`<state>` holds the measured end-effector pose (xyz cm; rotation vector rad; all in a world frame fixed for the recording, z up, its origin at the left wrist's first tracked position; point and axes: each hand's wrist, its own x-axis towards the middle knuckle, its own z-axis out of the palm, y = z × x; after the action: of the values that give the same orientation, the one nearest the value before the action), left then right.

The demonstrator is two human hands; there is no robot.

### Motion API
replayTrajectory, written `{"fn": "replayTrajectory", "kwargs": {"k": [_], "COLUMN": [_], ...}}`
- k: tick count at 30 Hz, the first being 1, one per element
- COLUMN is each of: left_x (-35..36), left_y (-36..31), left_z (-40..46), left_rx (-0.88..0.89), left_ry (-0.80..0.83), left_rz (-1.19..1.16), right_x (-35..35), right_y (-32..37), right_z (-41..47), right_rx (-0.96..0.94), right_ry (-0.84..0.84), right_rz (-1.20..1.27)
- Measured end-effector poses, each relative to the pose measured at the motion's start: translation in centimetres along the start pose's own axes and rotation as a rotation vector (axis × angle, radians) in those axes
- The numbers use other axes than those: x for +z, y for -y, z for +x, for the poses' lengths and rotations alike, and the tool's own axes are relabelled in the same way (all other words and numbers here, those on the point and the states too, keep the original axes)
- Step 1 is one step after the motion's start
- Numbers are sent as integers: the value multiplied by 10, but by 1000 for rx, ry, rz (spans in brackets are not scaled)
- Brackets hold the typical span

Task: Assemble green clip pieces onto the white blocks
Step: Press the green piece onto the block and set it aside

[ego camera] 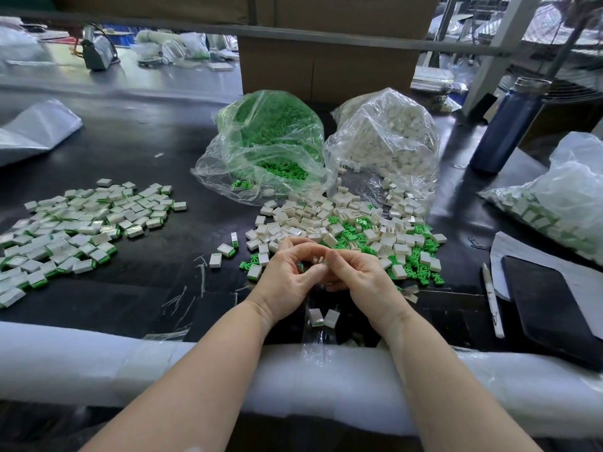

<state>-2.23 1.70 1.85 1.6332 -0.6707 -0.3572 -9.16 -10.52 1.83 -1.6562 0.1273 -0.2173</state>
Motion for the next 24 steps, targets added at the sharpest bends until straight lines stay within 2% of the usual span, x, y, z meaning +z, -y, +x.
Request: {"fn": "replayTrajectory", "kwargs": {"k": [6,11,24], "left_x": [2,3,4], "left_y": [-7,-6,1], "left_z": [-3,-4,-2], "left_rx": [4,24,87], "left_ry": [63,96,91], "left_rz": [112,204,301], "right_x": [-2,-3,-3], "right_y": [0,-1,0], "right_z": [0,0,-1], "right_rx": [27,38,41], "right_ry": [-54,-59,-83], "right_rz": [98,89,95]}}
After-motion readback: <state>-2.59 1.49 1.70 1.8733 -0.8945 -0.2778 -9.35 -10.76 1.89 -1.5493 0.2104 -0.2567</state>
